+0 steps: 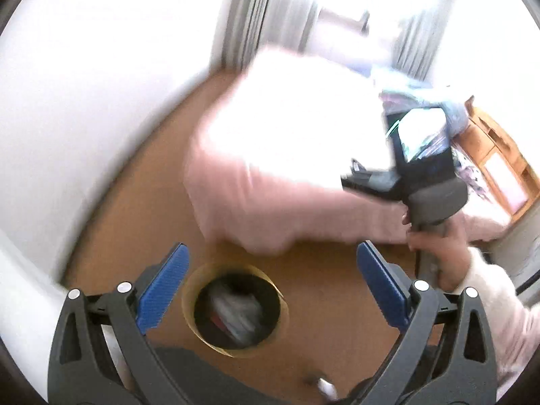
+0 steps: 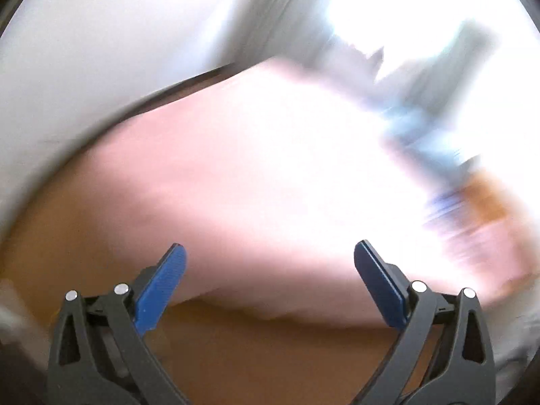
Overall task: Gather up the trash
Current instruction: 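Carry cup and tube over the bin and open both tools, then grasp the pink candy box with left tool while right tool grasps the yellow toy stick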
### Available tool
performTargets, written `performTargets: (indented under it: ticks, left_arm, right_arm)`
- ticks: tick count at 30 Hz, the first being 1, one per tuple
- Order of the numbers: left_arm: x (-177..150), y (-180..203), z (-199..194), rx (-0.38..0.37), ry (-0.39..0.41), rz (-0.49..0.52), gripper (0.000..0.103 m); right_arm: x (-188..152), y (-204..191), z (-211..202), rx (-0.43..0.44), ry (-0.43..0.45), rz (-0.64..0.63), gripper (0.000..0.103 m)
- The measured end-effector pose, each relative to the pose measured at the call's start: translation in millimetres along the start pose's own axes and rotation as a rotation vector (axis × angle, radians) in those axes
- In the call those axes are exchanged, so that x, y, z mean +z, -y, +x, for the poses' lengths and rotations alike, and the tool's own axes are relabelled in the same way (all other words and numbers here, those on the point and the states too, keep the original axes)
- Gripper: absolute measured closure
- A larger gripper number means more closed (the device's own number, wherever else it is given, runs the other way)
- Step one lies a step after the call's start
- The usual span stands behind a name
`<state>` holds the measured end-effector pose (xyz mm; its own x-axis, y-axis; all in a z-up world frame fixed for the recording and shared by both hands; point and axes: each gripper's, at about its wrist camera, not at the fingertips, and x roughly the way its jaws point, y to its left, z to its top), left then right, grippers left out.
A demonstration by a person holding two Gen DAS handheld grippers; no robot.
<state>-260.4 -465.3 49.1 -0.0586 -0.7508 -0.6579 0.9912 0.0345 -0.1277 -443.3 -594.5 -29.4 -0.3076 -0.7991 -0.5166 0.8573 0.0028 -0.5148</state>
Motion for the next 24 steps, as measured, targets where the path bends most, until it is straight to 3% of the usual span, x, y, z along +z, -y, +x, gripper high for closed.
performTargets:
  ticks: [1, 2, 4, 5, 6, 8, 12, 16, 20, 23, 24]
  left_arm:
    - [1.8, -6.2, -26.6, 0.08, 0.044, 0.041, 0.007]
    - [0.4, -14.0, -42.5, 0.149, 0.063, 0.05, 0.007]
    - [-14.0, -50.7, -87.9, 0.32, 0.099, -0.009, 0.007]
    - [-23.6, -67.0, -105.4, 0.366, 0.109, -0.052, 0.007]
    - [-43.9, -98.1, -136.1, 0.45, 0.126, -0.142, 0.007]
    - [-74.8, -135.2, -173.2, 0.542, 0.125, -0.257, 0.007]
    - [-155.3, -223.5, -251.8, 0.801, 0.034, -0.5, 0.007]
    - [-200.9, -278.7, -298.0, 0.874, -0.002, -0.602, 0.008]
    - [-217.3, -304.9, -298.3, 0.836, -0.072, -0.583, 0.011]
    - [-226.9, -322.8, -285.2, 0.781, -0.132, -0.56, 0.032]
    - [-227.5, -325.7, -288.1, 0.746, -0.102, -0.574, 0.047]
  right_arm:
    - [2.2, -0.9, -7.3, 0.016, 0.034, 0.004, 0.007]
    - [2.9, -2.0, -10.3, 0.095, 0.027, 0.019, 0.007]
    - [4.2, -9.2, -11.3, 0.338, -0.04, 0.061, 0.007]
    - [6.8, -17.1, -15.6, 0.427, -0.059, 0.074, 0.007]
    - [10.1, -23.9, -24.1, 0.458, -0.048, 0.069, 0.007]
    - [21.4, -42.2, -58.6, 0.501, 0.042, 0.028, 0.007]
    - [38.2, -68.5, -129.2, 0.642, 0.188, 0.014, 0.007]
    - [51.0, -109.2, -189.8, 0.754, 0.251, -0.023, 0.007]
    - [54.3, -136.4, -235.4, 0.773, 0.318, -0.084, 0.007]
    - [54.0, -148.2, -269.3, 0.844, 0.331, -0.077, 0.007]
    - [53.1, -149.6, -276.0, 0.867, 0.333, -0.077, 0.007]
